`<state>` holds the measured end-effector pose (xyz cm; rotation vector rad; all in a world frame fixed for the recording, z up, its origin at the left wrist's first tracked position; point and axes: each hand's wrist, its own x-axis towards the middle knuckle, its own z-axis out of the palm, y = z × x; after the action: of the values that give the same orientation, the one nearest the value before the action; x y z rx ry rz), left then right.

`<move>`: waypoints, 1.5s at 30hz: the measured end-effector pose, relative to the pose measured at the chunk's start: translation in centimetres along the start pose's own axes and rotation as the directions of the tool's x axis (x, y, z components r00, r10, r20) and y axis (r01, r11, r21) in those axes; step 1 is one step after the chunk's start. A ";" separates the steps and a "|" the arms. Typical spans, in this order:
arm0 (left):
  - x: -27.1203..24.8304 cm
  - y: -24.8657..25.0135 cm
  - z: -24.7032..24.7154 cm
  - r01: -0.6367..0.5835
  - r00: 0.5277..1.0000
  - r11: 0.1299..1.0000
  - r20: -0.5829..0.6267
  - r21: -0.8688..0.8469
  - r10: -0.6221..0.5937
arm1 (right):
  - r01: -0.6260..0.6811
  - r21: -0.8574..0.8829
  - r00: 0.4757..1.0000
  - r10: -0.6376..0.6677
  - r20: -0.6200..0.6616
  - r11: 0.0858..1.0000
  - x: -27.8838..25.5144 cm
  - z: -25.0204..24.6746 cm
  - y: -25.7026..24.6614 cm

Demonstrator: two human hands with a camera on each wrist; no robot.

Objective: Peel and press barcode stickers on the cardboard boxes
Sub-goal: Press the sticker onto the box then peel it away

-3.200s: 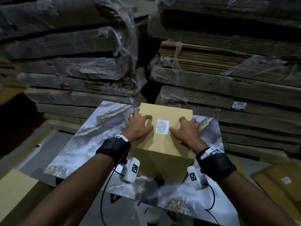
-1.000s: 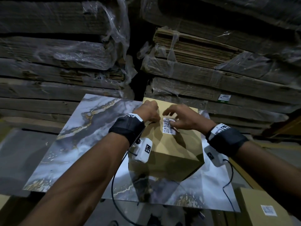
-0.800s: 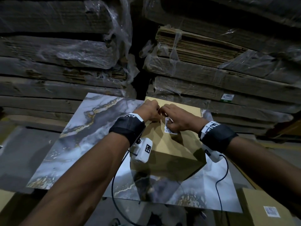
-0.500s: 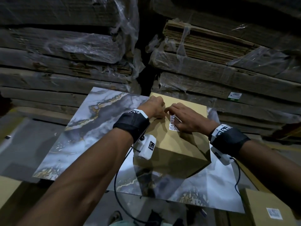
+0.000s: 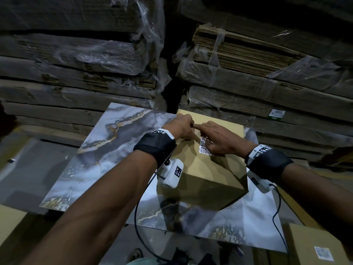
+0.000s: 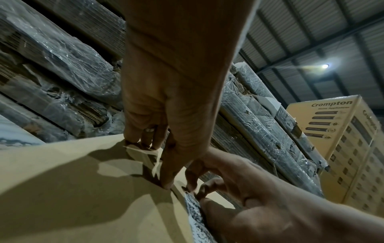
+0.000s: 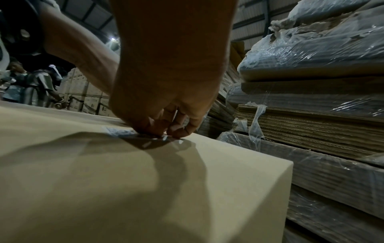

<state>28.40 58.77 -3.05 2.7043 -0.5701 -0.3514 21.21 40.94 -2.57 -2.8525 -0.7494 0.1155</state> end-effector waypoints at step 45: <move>-0.1 0.6 -0.7 -0.001 0.996 0.996 0.093 0.091 -0.008 | 0.075 -0.165 0.989 -0.094 -0.112 0.983 -0.4 -0.3 0.7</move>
<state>28.29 58.53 -2.19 2.7877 -0.6215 -0.4662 21.23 40.10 -2.39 -2.9394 -0.8907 -0.1328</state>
